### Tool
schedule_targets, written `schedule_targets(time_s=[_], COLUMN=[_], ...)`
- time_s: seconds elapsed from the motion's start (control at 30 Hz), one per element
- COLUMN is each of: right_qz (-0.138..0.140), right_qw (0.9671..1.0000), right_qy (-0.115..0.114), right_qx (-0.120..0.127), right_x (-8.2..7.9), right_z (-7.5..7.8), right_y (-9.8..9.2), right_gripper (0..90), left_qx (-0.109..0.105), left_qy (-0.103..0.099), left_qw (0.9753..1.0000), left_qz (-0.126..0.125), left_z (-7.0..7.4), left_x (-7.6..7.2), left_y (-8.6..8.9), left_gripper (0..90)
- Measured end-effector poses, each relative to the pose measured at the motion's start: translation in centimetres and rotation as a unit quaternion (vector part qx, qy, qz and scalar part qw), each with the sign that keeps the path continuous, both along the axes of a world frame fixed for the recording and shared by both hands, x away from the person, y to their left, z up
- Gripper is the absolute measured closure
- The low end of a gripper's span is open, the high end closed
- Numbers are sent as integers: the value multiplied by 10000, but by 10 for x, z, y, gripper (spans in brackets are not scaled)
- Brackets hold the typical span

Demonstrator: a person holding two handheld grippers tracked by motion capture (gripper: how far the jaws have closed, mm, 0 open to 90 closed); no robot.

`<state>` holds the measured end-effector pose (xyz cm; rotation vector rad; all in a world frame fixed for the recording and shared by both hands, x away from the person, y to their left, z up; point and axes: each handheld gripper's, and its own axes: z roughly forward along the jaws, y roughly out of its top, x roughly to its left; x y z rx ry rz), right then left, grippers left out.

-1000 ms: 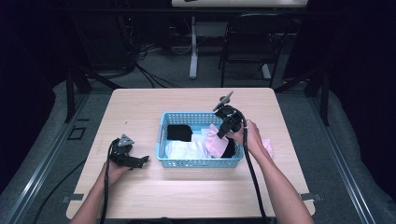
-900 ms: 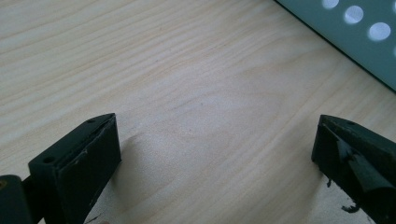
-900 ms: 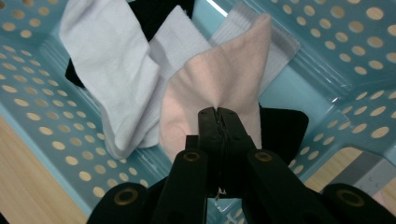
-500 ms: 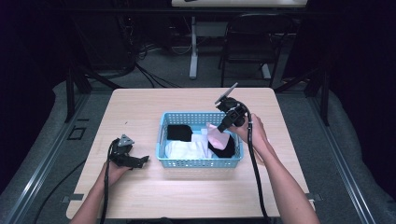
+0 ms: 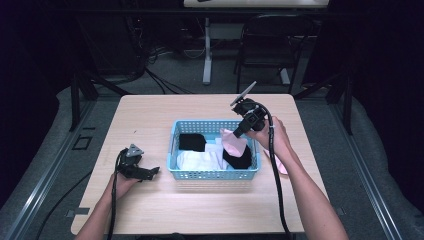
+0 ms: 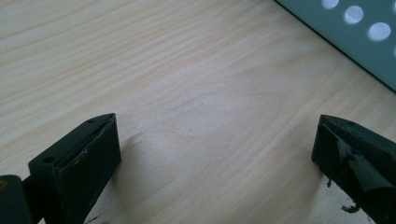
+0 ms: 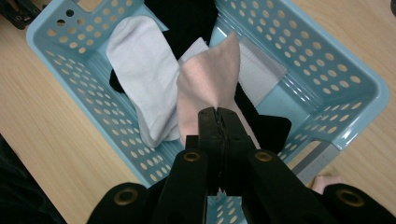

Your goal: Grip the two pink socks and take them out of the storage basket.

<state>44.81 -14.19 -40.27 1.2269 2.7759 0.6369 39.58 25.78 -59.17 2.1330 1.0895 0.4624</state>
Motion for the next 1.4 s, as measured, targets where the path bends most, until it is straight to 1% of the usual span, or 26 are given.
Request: schedule_targets(time_s=[0.13, 0.2, 0.23, 0.4, 0.47, 0.57, 0.6, 0.63, 0.67, 0.7, 0.77, 0.93, 1.13, 1.2, 1.23, 1.4], right_qz=[21, 26, -6, -28, -78, -64, -116, -103, -103, -129, -152, -265, -422, -471, -550, -703], right_qw=[10000, 10000, 10000, 9999, 9998, 9998, 9996, 9996, 9996, 9995, 9994, 9990, 9982, 9978, 9973, 9962], right_qy=[-34, -50, -80, -141, -171, -192, -225, -227, -227, -257, -276, -349, -425, -454, -469, -505], right_qx=[-21, -9, 11, 65, 91, 67, 143, 103, 103, 96, 109, 90, 70, 81, 86, 69], right_x=[-2, -2, -4, -6, -7, -8, -9, -9, -9, -10, -11, -13, -17, -18, -19, -22], right_z=[9, 11, 16, 24, 30, 34, 38, 40, 40, 45, 46, 58, 69, 70, 73, 76], right_y=[-3, -4, -6, -11, -16, -19, -22, -24, -24, -28, -29, -45, -62, -65, -73, -91], right_gripper=[893, 893, 893, 893, 893, 893, 893, 893, 893, 893, 893, 893, 893, 893, 893, 893], left_qx=[1, 0, 0, 1, -1, 1, -1, -1, -1, 0, 2, -1, 1, 1, 0, 0], left_qy=[2, 1, 0, -1, 1, 1, 0, 0, 0, 1, 0, -1, -1, 0, 0, 0], left_qw=[10000, 10000, 10000, 10000, 10000, 10000, 10000, 10000, 10000, 10000, 10000, 10000, 10000, 10000, 10000, 10000], left_qz=[-1, 1, 1, 0, 1, 0, 2, 2, 2, 1, 0, 2, 1, 1, 1, 3], left_z=[0, 0, 0, 0, 0, 0, 0, 0, 0, 0, 0, 0, 0, 0, 0, 0], left_x=[0, 0, 0, 0, 0, 0, 0, 0, 0, 0, 0, 0, 0, 0, 0, 0], left_y=[0, 0, 0, 0, 0, 0, 0, 0, 0, 0, 0, 0, 0, 0, 0, 0], left_gripper=[11, 11, 11, 11, 11, 11, 11, 11, 11, 11, 11, 11, 11, 11, 11, 11])
